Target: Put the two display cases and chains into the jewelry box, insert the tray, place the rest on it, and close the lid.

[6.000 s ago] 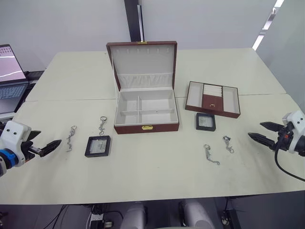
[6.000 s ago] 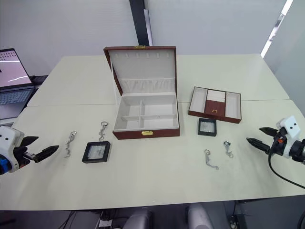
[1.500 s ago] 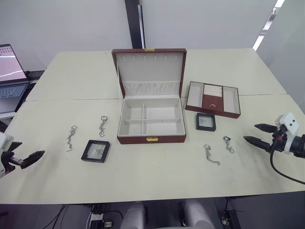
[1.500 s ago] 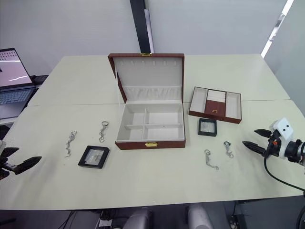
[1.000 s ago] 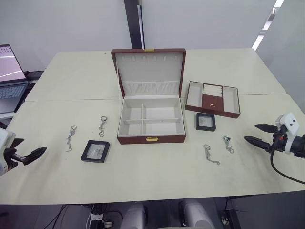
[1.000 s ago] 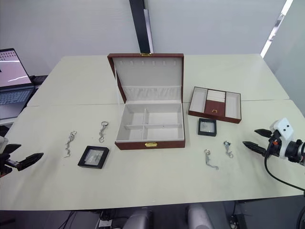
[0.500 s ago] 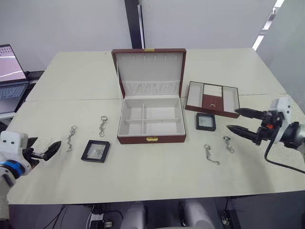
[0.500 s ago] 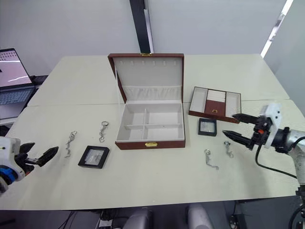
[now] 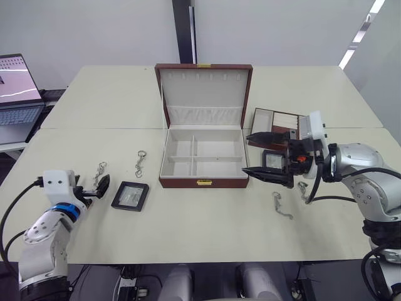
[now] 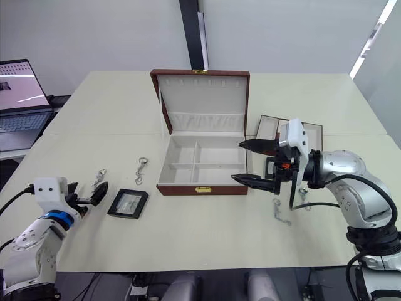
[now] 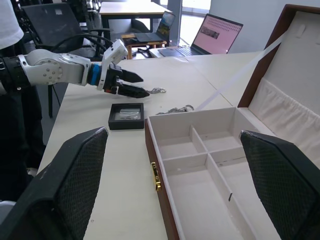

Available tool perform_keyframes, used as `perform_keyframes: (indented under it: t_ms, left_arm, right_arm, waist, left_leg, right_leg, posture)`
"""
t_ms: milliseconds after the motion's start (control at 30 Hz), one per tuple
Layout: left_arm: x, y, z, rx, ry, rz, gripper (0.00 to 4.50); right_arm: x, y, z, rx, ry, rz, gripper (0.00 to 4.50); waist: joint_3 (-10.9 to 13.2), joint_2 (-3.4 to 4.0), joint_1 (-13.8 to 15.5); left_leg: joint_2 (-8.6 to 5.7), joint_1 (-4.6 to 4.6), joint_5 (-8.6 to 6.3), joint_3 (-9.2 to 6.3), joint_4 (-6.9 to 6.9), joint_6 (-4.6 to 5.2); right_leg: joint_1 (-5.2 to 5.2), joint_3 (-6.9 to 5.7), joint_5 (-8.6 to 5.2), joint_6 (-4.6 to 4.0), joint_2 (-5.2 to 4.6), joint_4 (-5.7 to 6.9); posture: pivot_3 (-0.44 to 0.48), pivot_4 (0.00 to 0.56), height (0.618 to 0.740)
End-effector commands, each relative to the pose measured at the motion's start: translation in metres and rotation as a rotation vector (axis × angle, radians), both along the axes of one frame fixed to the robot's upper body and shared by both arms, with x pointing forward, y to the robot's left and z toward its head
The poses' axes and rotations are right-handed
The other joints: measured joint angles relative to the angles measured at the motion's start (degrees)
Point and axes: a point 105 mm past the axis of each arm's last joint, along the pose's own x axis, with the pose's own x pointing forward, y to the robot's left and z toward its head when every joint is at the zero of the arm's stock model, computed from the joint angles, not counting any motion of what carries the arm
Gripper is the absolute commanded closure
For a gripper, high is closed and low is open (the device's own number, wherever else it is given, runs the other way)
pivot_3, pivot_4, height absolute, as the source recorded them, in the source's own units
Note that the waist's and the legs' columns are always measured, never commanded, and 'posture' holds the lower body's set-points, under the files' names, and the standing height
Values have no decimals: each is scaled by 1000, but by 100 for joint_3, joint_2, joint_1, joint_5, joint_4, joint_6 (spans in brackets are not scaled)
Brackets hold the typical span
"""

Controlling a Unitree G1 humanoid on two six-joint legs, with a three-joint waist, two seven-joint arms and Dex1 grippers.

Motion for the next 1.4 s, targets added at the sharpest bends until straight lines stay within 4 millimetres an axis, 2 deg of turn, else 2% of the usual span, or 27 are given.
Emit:
perform_keyframes:
  t_ms: [33, 167, 300, 567, 700, 833, 1100, 1133, 1400]
  left_arm:
    - [7, 4, 10, 25, -37, 20, 0]
    - [11, 5, 7, 20, -40, 23, 0]
    - [16, 2, -5, -5, -9, 5, 0]
    - [13, -2, -19, -11, 58, -12, 0]
    - [10, -5, -22, -26, 76, -24, 837]
    - [8, -6, -25, -34, 97, -34, 2138]
    - [6, -6, -26, -57, 106, -22, 4379]
    - [6, -6, -26, -59, 106, -21, 4481]
    - [3, -7, -24, -77, 83, -10, 4481]
  right_arm:
    - [0, -1, 4, -13, -45, -8, 23]
    - [1, 1, 4, -15, -45, -12, 23]
    - [1, 3, 3, -17, -42, -11, 23]
    - [0, 1, 1, -19, -37, -20, 23]
    - [0, 0, 0, -22, -36, -23, 0]
    - [1, -1, 0, -30, -37, -27, 0]
    - [2, -3, 0, -33, -36, -37, 0]
    - [2, -3, 0, -33, -35, -38, 0]
    - [2, -4, -1, -30, -34, -43, 0]
  waist:
    - [0, 0, -1]
    - [0, 0, -14]
    - [0, 0, -11]
    - [-1, 1, -8]
    - [-1, 1, -10]
    - [-2, 3, -25]
    - [-4, 7, -23]
    - [-6, 10, -19]
    - [-8, 13, -22]
  left_leg:
    - [-1, 0, 0, 1, 0, 0]
    - [-1, 1, 0, 2, 0, 0]
    - [-2, 1, 0, 1, 0, 0]
    - [-1, 2, 0, 1, 0, 0]
    - [-1, 3, 0, 1, 0, 0]
    - [-1, 8, 0, 2, -1, 0]
    - [-1, 12, 0, 2, -2, 0]
    - [-1, 12, 0, 2, -2, 0]
    - [-1, 12, 0, 2, -2, 0]
  right_leg:
    - [0, 0, 0, 0, 1, 0]
    - [-1, 0, 0, 0, 2, 1]
    - [-1, -2, 0, 0, 3, 2]
    - [1, 0, 0, 0, 0, 2]
    - [0, 1, 0, 0, 0, 2]
    - [1, 2, 0, 0, 1, 3]
    - [2, 5, 0, 0, 1, 3]
    - [2, 5, 0, 0, 0, 3]
    - [3, 6, 0, 0, 0, 2]
  posture:
    - [0, 150, 740]
    - [0, 150, 740]
    - [0, 150, 740]
    - [0, 150, 740]
    - [0, 150, 740]
    - [0, 150, 740]
    - [0, 150, 740]
    - [0, 150, 740]
    - [0, 150, 740]
